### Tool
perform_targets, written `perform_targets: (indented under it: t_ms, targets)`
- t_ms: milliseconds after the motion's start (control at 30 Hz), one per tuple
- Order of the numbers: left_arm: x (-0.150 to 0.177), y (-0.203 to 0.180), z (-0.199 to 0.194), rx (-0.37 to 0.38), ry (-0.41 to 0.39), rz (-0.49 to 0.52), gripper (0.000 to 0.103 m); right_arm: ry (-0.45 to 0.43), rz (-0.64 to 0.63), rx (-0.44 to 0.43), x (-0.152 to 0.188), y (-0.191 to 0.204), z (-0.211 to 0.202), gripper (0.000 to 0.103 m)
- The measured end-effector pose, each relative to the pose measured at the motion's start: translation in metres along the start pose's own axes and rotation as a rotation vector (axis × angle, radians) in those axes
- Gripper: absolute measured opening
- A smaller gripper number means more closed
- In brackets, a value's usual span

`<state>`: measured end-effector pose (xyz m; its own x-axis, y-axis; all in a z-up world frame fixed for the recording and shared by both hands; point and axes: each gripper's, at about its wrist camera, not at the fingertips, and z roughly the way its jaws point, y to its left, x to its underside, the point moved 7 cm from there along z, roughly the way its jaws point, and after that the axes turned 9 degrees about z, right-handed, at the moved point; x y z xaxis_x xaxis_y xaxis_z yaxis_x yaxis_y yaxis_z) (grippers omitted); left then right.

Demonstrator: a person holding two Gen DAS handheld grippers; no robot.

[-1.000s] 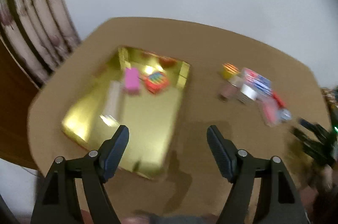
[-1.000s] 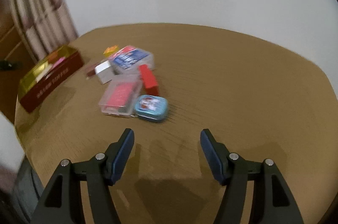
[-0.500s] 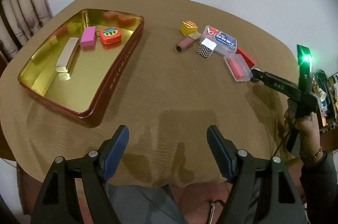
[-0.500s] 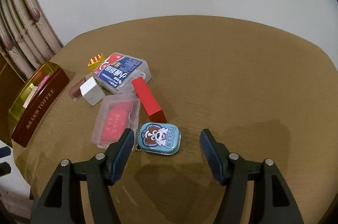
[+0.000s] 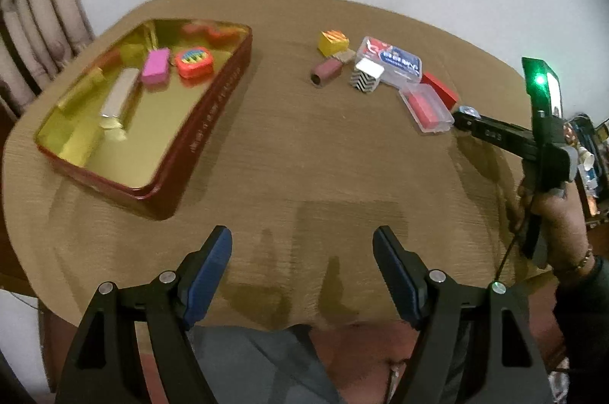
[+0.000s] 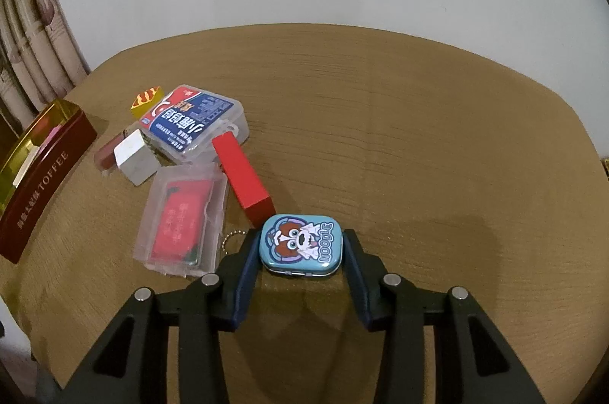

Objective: Organize rigid objects
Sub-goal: 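Grasp the blue cartoon tin with the right tool, then place the blue tin into the gold tin and open the right tool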

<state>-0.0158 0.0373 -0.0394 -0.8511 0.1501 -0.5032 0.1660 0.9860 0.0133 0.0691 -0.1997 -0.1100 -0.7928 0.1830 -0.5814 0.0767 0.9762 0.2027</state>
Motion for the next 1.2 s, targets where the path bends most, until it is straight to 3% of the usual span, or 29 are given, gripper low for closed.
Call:
perform_targets:
  t_ms: [167, 300, 467, 633, 833, 1000, 1200]
  targets:
    - [0.012, 0.013, -0.015, -0.045, -0.032, -0.034, 0.074, -0.048, -0.006, -0.051, -0.014, 0.016, -0.039, 0.043]
    - [0.027, 0.032, -0.024, -0.078, -0.038, -0.088, 0.074, -0.064, -0.067, -0.174, -0.039, 0.069, -0.072, 0.043]
    - [0.046, 0.058, -0.031, -0.133, -0.031, -0.126, 0.075, -0.035, -0.207, -0.379, -0.061, 0.185, -0.090, 0.043]
    - [0.054, 0.080, -0.037, -0.165, -0.054, -0.170, 0.075, 0.034, -0.350, -0.461, -0.064, 0.282, -0.061, 0.043]
    - [0.054, 0.092, -0.040, -0.180, -0.075, -0.173, 0.077, 0.131, -0.548, -0.401, -0.054, 0.345, 0.003, 0.043]
    - [0.058, 0.095, -0.028, -0.152, -0.044, -0.180, 0.077, 0.208, -0.667, -0.371, -0.041, 0.356, 0.036, 0.043]
    - [0.061, 0.101, -0.019, -0.141, -0.019, -0.191, 0.077, 0.226, -0.743, -0.314, -0.034, 0.361, 0.056, 0.043]
